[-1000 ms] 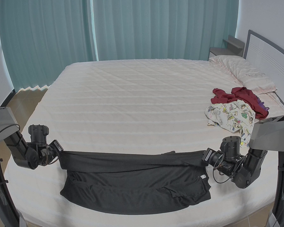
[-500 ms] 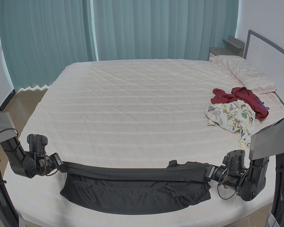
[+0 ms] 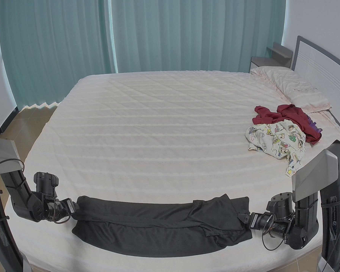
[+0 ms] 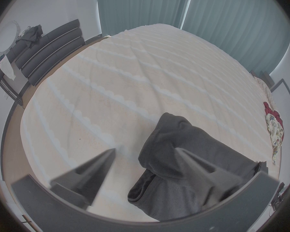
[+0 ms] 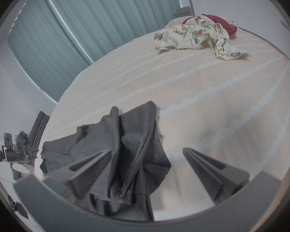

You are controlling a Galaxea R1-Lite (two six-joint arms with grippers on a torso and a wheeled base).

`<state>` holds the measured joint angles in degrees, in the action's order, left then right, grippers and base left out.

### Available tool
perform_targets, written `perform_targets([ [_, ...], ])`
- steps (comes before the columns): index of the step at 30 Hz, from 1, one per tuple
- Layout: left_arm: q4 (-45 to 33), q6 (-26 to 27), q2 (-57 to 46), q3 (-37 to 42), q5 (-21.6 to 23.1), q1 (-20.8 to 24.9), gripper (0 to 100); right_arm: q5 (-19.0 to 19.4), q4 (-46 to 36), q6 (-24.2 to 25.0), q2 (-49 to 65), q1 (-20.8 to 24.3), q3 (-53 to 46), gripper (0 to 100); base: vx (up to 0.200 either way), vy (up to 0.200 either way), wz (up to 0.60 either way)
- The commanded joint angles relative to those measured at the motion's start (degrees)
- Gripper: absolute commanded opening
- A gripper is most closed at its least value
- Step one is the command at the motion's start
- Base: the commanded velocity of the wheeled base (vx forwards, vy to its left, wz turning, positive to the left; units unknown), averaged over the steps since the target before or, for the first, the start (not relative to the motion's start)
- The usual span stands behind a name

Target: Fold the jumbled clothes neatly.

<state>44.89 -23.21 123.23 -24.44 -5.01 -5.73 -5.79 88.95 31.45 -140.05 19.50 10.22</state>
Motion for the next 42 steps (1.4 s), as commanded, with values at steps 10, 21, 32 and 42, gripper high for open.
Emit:
perform_targets([
  [10,-0.6,-1.4,-10.3,-1.4,8.1,-4.3,100,4.4,0.6,0.7,8.8,-4.0,-0.6,100,0.000,0.000,0.00],
  [21,-25.4,5.5,-2.9,-19.9,28.0,-6.1,100,8.7,0.6,0.7,4.1,-3.9,3.8,100,0.000,0.000,0.00],
  [32,-32.3,14.6,4.5,-26.4,31.8,-8.9,100,13.7,0.7,0.7,1.5,-5.2,3.7,100,0.000,0.000,0.00],
  [42,-26.9,13.9,5.8,-24.1,27.2,-6.2,100,13.5,0.7,0.7,2.6,-5.4,2.3,100,0.000,0.000,0.00],
])
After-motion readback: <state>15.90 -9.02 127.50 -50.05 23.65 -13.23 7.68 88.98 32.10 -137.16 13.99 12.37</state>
